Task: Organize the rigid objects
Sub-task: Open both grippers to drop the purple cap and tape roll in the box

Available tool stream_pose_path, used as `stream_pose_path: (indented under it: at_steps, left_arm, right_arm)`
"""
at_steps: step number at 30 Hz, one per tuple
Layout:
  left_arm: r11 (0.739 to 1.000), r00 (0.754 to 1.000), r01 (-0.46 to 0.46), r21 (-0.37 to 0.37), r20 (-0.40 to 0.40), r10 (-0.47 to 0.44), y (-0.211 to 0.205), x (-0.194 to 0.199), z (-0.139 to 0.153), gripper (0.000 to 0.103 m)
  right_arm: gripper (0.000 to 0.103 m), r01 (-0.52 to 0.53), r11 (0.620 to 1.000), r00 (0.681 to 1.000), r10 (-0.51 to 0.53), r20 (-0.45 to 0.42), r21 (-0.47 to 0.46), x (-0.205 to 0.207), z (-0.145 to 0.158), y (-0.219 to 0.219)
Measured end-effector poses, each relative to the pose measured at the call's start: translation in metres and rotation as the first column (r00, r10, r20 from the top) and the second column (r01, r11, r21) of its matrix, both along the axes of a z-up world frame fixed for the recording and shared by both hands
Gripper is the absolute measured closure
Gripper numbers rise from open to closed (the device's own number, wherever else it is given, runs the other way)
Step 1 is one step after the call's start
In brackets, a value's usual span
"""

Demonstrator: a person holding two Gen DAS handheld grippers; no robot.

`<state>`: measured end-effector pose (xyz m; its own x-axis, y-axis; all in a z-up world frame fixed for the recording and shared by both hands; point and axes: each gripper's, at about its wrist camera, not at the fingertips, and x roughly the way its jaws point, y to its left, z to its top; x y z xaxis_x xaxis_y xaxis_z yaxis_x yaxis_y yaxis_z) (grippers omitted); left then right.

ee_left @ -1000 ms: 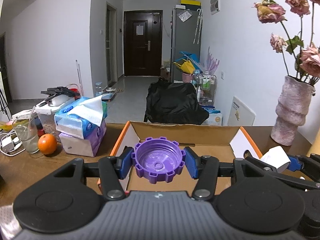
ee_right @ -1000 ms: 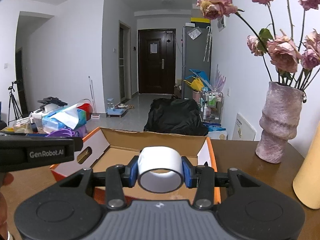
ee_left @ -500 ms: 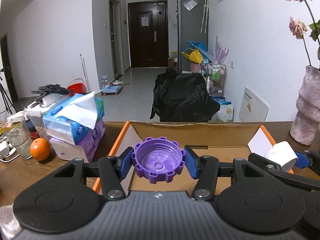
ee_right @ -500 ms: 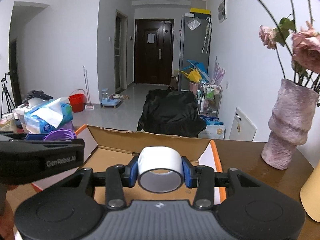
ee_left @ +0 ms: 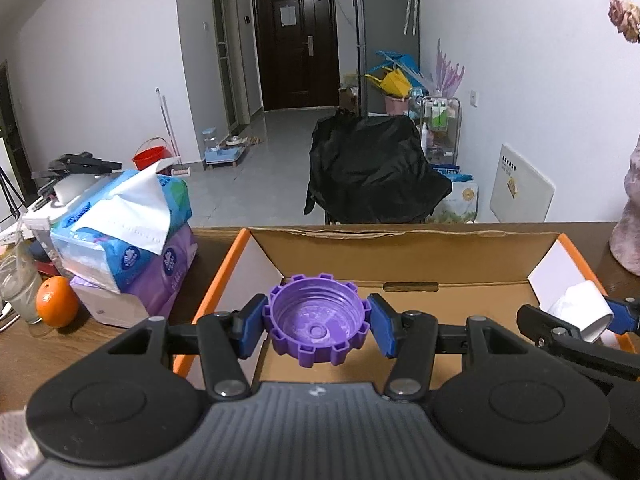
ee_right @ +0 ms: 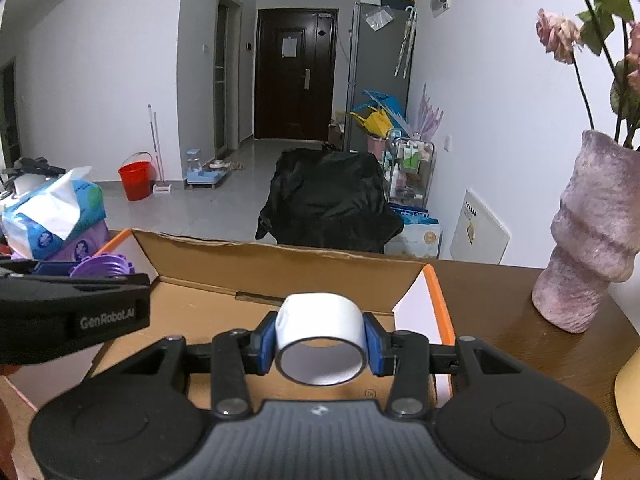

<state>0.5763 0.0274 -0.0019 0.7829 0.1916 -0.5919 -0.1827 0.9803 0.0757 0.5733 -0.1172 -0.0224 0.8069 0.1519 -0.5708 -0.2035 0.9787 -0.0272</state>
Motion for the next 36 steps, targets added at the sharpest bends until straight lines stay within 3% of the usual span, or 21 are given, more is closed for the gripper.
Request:
stream_pose_path:
  at_steps: [8, 10, 12, 14, 15, 18, 36]
  left_arm:
    - [1.0, 1.0, 0.01, 0.003, -0.014, -0.01, 0.004, 0.005, -0.009, 0.046]
    - [1.0, 1.0, 0.01, -0.002, -0.018, -0.01, 0.007, 0.005, -0.009, 0.033]
    - [1.0, 1.0, 0.0, 0.0, -0.007, 0.0, 0.009, 0.003, -0.008, 0.009]
    - [1.0, 1.0, -0.001, 0.009, 0.009, 0.001, 0.011, 0.001, -0.008, 0.0]
    - [1.0, 1.0, -0.003, 0.015, 0.013, 0.003, 0.01, -0.001, -0.008, 0.0]
    - [1.0, 1.0, -0.007, 0.015, 0.001, 0.007, 0.01, -0.001, -0.01, 0.0]
    - [1.0, 0.999, -0.007, -0.003, 0.032, 0.007, 0.011, -0.021, 0.001, 0.0]
  right_arm:
    - [0.06, -0.025, 1.0, 0.999, 0.026, -0.033, 0.005, 0.008, -0.01, 0.0]
    - [0.055, -0.028, 1.0, 0.999, 0.029, -0.033, 0.013, 0.007, -0.011, -0.002]
    - [0.023, -0.016, 1.0, 0.999, 0.016, -0.028, -0.001, 0.006, -0.011, -0.005]
    - [0.007, 0.003, 1.0, 1.0, -0.003, -0.005, -0.01, 0.003, -0.011, -0.008]
    - [0.005, 0.011, 1.0, 1.0, -0.011, 0.008, -0.011, 0.001, -0.011, -0.01]
    - [0.0, 0.02, 1.0, 1.0, -0.02, 0.003, 0.017, 0.001, -0.011, -0.017]
    - [0.0, 0.017, 1.0, 1.0, -0.017, -0.007, 0.026, -0.016, -0.009, -0.024]
